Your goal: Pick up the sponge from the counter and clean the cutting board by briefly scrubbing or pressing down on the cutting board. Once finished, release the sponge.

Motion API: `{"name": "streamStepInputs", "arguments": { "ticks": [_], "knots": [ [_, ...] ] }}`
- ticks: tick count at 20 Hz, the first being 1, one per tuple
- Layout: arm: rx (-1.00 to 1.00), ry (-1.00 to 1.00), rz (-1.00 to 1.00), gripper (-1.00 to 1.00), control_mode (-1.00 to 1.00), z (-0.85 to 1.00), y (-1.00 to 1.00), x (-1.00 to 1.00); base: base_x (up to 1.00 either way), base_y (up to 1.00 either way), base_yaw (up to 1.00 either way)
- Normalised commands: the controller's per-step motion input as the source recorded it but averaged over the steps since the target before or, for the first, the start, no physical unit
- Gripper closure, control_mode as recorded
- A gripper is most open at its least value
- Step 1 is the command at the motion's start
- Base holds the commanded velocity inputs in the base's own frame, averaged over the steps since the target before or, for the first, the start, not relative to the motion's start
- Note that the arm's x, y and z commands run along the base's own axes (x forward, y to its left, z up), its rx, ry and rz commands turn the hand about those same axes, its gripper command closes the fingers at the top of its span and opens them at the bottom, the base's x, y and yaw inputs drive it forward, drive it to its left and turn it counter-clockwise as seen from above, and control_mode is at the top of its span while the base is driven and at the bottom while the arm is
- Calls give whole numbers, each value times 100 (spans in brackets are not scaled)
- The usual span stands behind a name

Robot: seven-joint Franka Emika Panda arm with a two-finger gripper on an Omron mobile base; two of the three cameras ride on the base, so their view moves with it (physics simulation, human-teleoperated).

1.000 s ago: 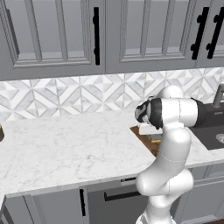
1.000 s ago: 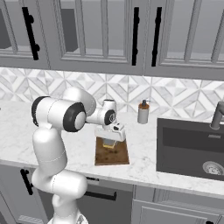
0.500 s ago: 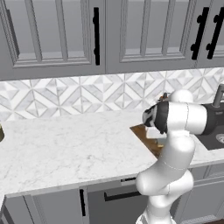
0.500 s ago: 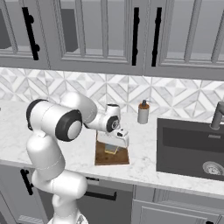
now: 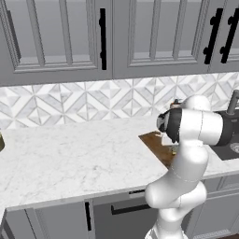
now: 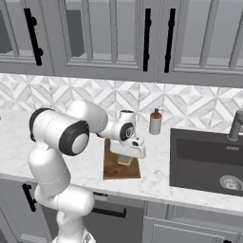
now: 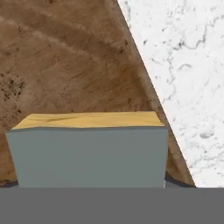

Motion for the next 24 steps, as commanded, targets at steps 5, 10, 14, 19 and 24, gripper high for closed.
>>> {"name": "streamStepInputs", "arguments": {
  "ticks": [5,10,14,19,24],
  "knots": [
    [-1,0,0,100,-100,-32,-55,-14,0,0,0],
    [-11,2,6,100,-100,-100,-7,-29,0,0,0],
    [0,-5,1,100,-100,-10,-15,-86,0,0,0],
    [0,-3,1,100,-100,-50,-7,-63,0,0,0],
    [-8,4,6,100,-100,-97,0,-25,0,0,0]
  ]
}}
